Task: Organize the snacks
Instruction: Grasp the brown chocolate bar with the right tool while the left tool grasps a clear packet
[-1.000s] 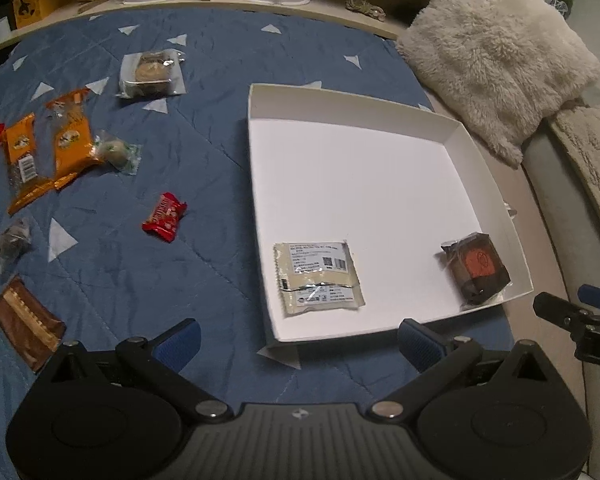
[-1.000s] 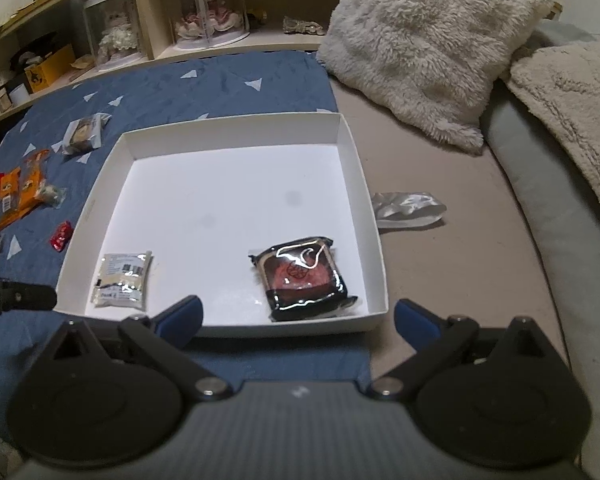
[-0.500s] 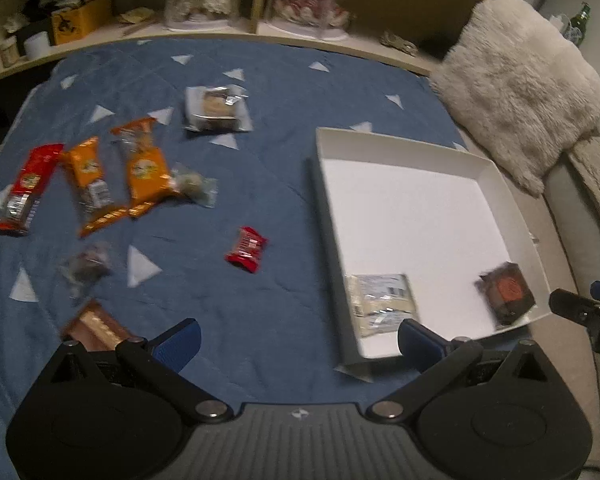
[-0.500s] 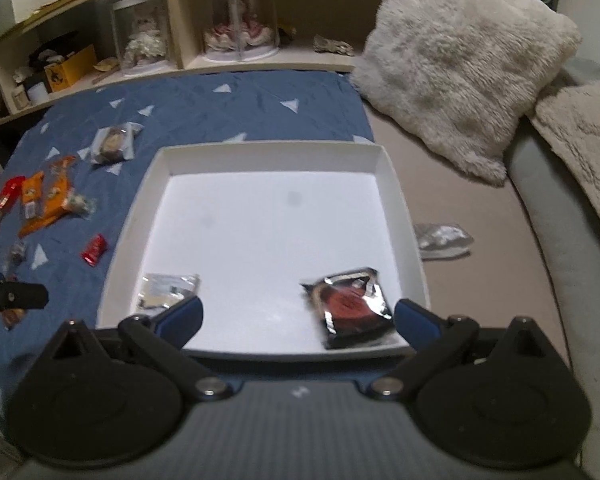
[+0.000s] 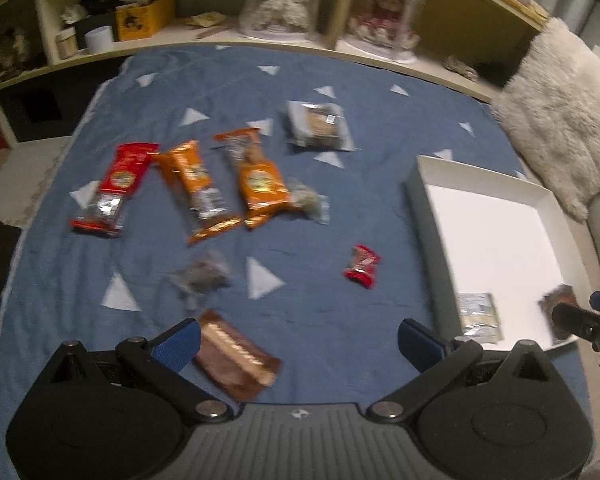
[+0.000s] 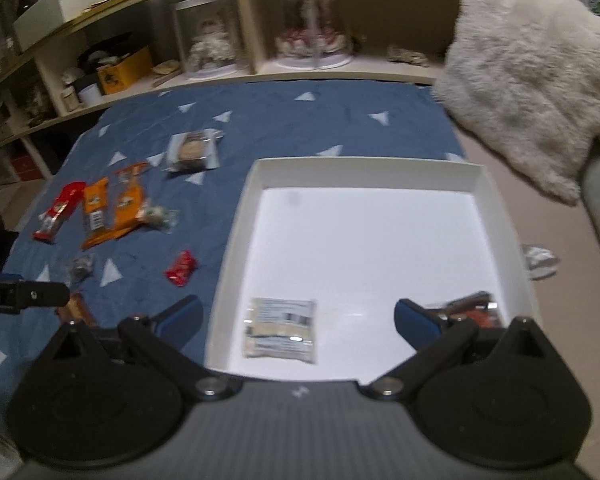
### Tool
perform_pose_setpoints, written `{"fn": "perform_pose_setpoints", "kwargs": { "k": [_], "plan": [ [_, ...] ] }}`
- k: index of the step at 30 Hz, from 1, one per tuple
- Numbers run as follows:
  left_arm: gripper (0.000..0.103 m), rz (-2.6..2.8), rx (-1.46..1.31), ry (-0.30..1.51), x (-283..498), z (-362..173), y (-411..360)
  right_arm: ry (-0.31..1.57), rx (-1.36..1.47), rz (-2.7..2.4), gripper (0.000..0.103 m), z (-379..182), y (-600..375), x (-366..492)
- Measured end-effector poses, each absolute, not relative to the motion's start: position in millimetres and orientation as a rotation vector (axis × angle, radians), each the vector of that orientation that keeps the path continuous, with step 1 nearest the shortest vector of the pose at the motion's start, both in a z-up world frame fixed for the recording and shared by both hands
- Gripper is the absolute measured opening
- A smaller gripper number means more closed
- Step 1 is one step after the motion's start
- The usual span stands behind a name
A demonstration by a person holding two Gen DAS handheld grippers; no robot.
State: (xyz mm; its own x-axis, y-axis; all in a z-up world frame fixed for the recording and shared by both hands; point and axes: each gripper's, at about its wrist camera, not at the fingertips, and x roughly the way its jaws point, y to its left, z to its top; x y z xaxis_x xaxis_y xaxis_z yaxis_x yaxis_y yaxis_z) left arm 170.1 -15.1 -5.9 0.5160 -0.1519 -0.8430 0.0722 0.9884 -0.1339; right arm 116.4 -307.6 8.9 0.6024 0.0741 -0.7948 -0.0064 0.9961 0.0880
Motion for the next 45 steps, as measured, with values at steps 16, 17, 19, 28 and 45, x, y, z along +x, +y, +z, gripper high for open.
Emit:
{"fn": "perform_pose_setpoints", "kwargs": {
  "k": [16,17,19,28,45],
  "plan": [
    [0.103,-0.003,-0.127,1.030,201,-45,75,0.900,0.093,0.262,0.103,-28,-207,146],
    [0.103,-0.007,-0.127,1.023,203,-46,76,0.894,0.096,0.279,0.103,-31,-200,148],
    [0.103,-0.020,-0.123,0.998,206,-47,75,0.874,0.092,0.311,0.103,-38,-191,152],
    [0.103,-0.031,0.010,0.949,227,-59,61,0.793,-0.002,0.522,0.103,-69,-141,164],
    [0.103,-0.262,0.001,0.902,243,-81,67,0.901,-0.109,0.795,0.055,-111,-77,184]
  ]
}}
